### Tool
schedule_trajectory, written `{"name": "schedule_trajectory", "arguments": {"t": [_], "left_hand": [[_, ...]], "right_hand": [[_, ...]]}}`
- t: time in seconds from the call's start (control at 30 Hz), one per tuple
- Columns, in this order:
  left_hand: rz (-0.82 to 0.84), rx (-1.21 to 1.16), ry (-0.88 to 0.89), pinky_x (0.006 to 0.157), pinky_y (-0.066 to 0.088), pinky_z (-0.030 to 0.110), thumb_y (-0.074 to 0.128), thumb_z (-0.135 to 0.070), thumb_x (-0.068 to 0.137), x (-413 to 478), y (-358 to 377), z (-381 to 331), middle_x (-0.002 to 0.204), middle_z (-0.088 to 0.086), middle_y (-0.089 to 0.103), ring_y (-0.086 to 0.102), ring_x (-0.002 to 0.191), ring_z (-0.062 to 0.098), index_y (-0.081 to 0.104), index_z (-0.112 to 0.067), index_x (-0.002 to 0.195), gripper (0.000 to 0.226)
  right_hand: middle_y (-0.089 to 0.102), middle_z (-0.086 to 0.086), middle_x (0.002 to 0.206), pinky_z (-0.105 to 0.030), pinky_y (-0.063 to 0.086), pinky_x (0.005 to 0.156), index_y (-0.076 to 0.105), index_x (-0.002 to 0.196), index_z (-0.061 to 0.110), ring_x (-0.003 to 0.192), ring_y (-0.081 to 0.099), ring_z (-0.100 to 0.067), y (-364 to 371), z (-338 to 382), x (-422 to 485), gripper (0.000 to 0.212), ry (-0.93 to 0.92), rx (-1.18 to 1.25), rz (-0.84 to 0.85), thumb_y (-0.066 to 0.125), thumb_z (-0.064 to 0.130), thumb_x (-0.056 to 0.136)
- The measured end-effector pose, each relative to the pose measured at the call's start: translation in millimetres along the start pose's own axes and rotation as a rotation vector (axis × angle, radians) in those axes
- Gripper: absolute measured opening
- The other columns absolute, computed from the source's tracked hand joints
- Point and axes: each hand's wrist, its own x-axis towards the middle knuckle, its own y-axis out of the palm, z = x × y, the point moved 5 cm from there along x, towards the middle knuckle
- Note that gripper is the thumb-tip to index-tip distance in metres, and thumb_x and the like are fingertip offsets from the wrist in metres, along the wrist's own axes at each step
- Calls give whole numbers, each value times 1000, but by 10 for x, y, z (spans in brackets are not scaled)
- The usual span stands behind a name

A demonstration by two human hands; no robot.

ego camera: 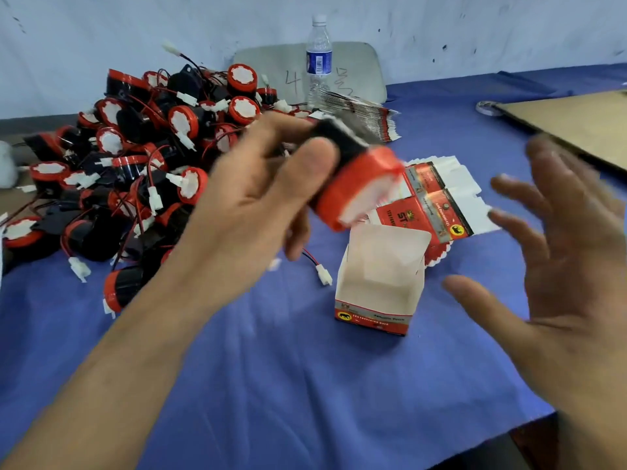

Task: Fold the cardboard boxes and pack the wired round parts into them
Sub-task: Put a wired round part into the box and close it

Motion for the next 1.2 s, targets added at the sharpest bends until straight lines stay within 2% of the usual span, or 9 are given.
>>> {"name": "schedule_trajectory", "arguments": {"t": [0.13,0.27,0.37,0.53,0.73,0.83,0.93,1.07,1.2], "left_hand": [[285,93,-150,37,34,17,49,-48,95,71,409,32,51,-9,54,45,36,12,58,-24,104,27],[225,28,-386,38,33,14,51,-42,89,22,332,252,65,-5,63,45,35,12,60,-24,115,33],[232,274,-320,43,39,12,64,-25,90,-47,88,319,64,-11,70,49,41,3,64,-29,102,13],[274,770,73,61,36,4,73,-19,82,-66,4,210,61,-17,59,52,61,-12,74,-22,80,3],[448,1123,33,77,48,40,46,-36,99,-105,420,462,109,-5,53,57,95,21,64,-28,109,23],[473,1143,65,69,47,37,44,-35,100,-85,516,458,108,-4,51,58,91,25,65,-28,106,23],[561,1117,43,77,48,42,49,-29,98,-17,548,498,103,-3,55,58,95,24,69,-24,104,22],[509,1117,-83,86,46,35,61,-33,93,74,303,474,87,-12,59,49,84,11,65,-29,110,19],[321,957,-97,69,37,14,73,-31,82,74,96,242,68,-20,56,52,74,4,68,-30,83,5]], "right_hand": [[38,9,142,-25,36,105,50,136,34,128,46,-15,237,321,205,60,-235,-255,127,73,19,82],[52,-3,122,-10,37,96,55,123,17,115,50,-7,263,182,153,51,-136,-305,82,77,23,77],[57,7,105,-2,37,80,59,116,19,94,55,-4,244,15,61,51,52,-319,76,72,39,71],[70,1,85,-31,49,72,69,94,10,80,62,-27,451,-109,1,37,31,-556,223,67,37,69],[68,-9,74,-45,46,66,75,85,10,65,63,-34,658,-271,-66,26,40,-750,507,75,25,63],[63,-10,96,-46,38,82,72,104,16,86,62,-34,742,-274,-46,27,38,-756,670,70,27,79],[37,-1,127,-34,18,98,46,135,32,115,46,-22,773,-322,-62,39,73,-784,789,40,39,98],[47,6,120,-32,20,101,35,112,24,116,49,-18,769,-333,-28,24,78,-777,819,38,44,99],[55,12,120,-31,16,102,42,112,25,120,46,-14,816,-379,-29,27,21,-779,852,38,49,99]]}}
